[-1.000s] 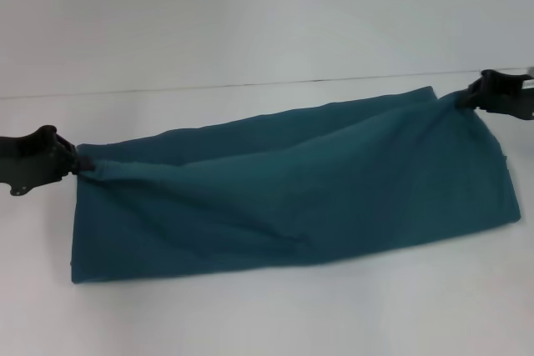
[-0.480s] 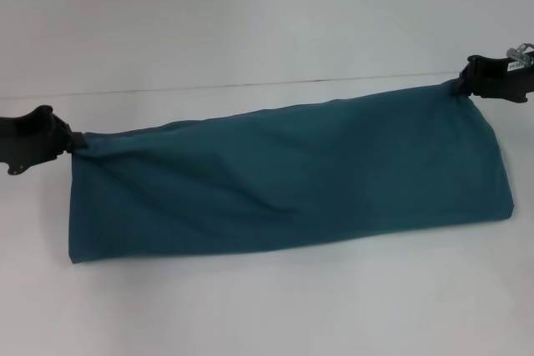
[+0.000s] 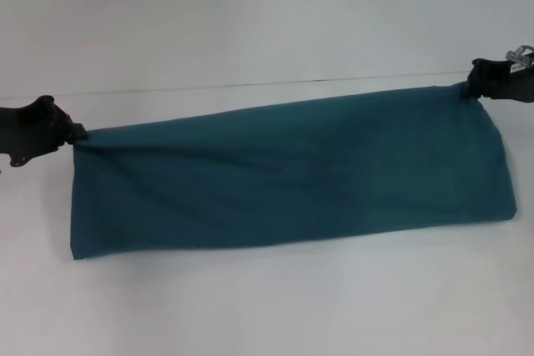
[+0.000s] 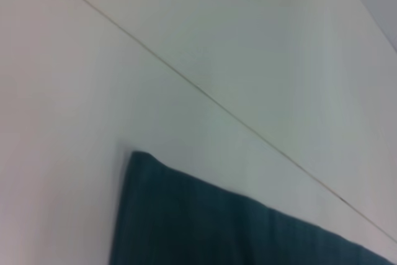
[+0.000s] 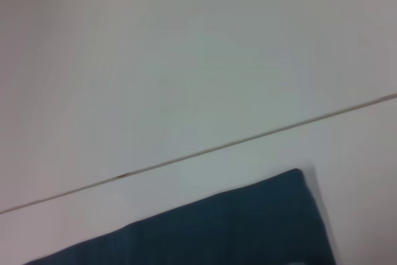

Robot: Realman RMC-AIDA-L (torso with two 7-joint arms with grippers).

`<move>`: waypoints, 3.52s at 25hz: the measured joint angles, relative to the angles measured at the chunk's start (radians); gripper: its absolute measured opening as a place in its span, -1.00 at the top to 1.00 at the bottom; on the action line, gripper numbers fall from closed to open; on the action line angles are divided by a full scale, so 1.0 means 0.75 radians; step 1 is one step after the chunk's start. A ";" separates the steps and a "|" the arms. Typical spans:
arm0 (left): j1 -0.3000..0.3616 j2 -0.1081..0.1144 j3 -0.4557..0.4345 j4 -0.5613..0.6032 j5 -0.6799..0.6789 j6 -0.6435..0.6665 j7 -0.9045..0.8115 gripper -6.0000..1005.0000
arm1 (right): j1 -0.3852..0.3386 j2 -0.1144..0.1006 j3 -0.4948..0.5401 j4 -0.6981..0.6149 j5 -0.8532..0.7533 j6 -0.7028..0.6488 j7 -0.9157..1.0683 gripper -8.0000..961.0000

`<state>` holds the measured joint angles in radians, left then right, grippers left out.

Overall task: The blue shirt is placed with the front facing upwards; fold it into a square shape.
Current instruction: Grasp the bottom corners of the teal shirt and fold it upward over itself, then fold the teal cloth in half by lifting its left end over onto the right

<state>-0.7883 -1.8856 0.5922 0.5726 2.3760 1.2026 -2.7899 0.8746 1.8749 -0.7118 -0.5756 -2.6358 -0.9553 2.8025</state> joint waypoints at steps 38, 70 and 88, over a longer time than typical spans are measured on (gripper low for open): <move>-0.041 -0.034 0.072 -0.110 0.032 -0.385 0.016 0.92 | 0.074 0.053 -0.104 0.129 -0.006 0.316 -0.005 0.90; 0.040 -0.095 0.001 0.022 -0.036 -0.391 0.056 0.21 | 0.101 0.014 -0.132 0.107 0.021 0.269 -0.035 -0.12; 0.304 -0.128 0.000 0.132 -0.552 0.049 0.314 -0.40 | -0.423 0.018 0.110 -0.101 0.995 -0.636 -0.674 -0.36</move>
<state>-0.5606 -1.9816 0.5923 0.6716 1.9623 1.2393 -2.5544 0.5571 1.8881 -0.6293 -0.6511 -1.8895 -1.4326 2.2970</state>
